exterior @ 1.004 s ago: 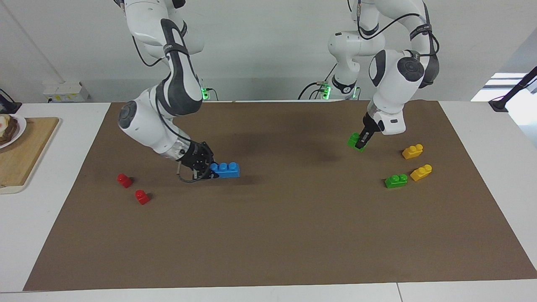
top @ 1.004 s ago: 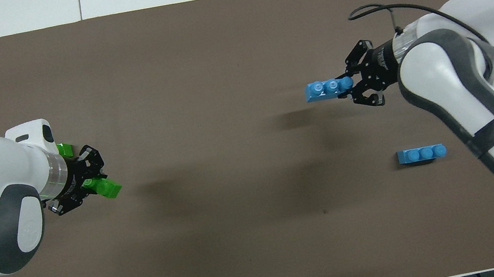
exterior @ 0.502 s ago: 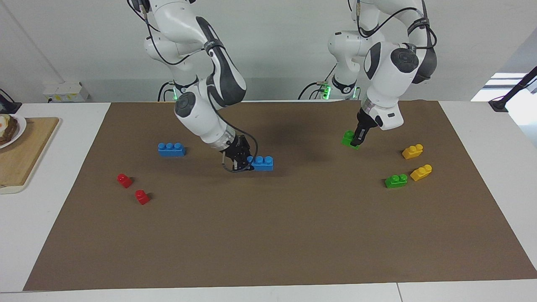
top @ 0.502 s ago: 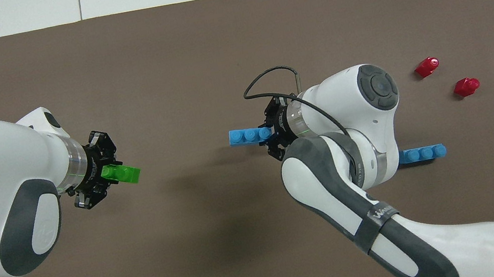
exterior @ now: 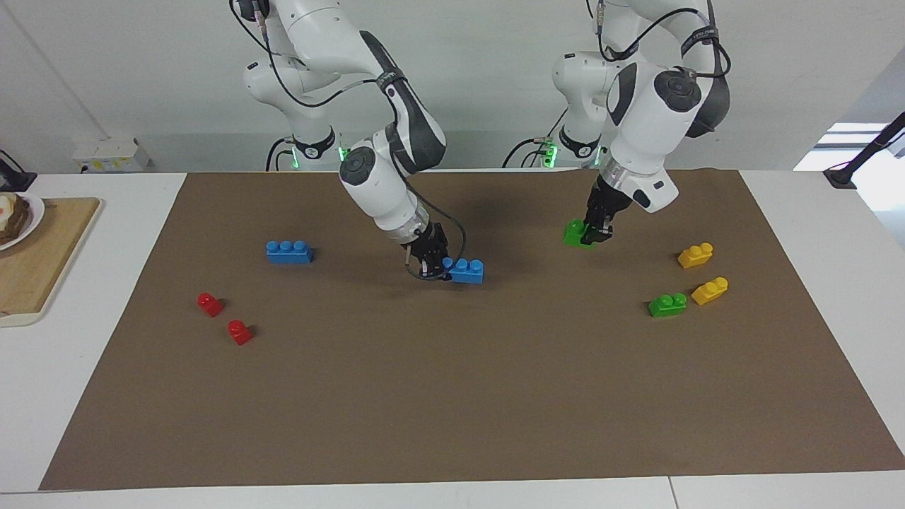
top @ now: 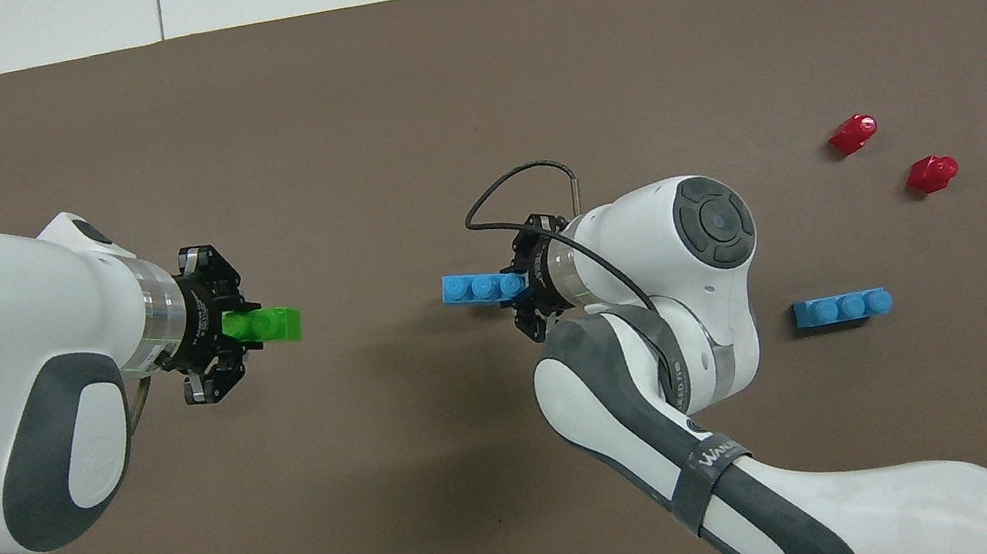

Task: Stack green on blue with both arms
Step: 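Move the green brick with the left gripper onto the held blue brick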

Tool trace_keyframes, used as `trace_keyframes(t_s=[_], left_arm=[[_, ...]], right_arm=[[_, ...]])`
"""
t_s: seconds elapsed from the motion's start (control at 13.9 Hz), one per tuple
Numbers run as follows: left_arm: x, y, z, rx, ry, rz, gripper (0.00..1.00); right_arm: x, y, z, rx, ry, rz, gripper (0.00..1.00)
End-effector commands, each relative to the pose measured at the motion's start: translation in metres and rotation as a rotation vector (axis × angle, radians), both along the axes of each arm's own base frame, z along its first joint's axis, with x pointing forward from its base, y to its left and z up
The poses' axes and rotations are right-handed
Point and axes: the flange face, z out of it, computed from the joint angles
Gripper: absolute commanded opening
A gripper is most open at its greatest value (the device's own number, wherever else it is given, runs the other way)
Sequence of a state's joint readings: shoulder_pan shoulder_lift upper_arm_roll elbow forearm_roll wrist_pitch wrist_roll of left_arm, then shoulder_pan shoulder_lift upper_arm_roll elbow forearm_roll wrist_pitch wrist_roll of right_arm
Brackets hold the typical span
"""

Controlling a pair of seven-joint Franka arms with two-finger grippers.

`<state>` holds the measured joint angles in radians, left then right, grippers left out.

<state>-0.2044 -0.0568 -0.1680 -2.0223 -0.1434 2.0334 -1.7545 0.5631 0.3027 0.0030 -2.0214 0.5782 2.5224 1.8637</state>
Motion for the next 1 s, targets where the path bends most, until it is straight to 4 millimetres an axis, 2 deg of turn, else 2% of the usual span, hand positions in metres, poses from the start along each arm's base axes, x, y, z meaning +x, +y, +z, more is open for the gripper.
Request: trace_keyframes(t_s=[0.0,0.43,0.5,0.65,0.79,0.93], left_arm=[[0.0,-0.028,0.002,-0.034,-0.026,0.068,0.0],[-0.001,-0.074,-0.02,-0.052,-0.035,0.115,0.0],[0.0,-0.084,-0.028,-0.049,-0.026,0.102,0.0],[-0.001,-0.089,-0.032,-0.04,-0.027,0.085,0.0],[-0.006,-0.115,-0.051,-0.003,-0.016,0.018,0.0],[-0.01,-0.129,-0.057,-0.008,-0.019,-0.002,0.0]], right_arm=[[-0.011,0.008,-0.005,0.003,-0.008,0.005,0.0],[-0.018,0.004,-0.018,-0.007,-0.025,0.042,0.0],[-0.021,0.003,-0.023,-0.011,-0.027,0.049,0.0],[-0.023,0.002,-0.027,0.0,-0.048,0.064,0.0],[-0.025,0.002,-0.031,0.018,-0.057,0.088,0.0],[-0.029,0.003,-0.034,0.035,-0.076,0.083,0.0]])
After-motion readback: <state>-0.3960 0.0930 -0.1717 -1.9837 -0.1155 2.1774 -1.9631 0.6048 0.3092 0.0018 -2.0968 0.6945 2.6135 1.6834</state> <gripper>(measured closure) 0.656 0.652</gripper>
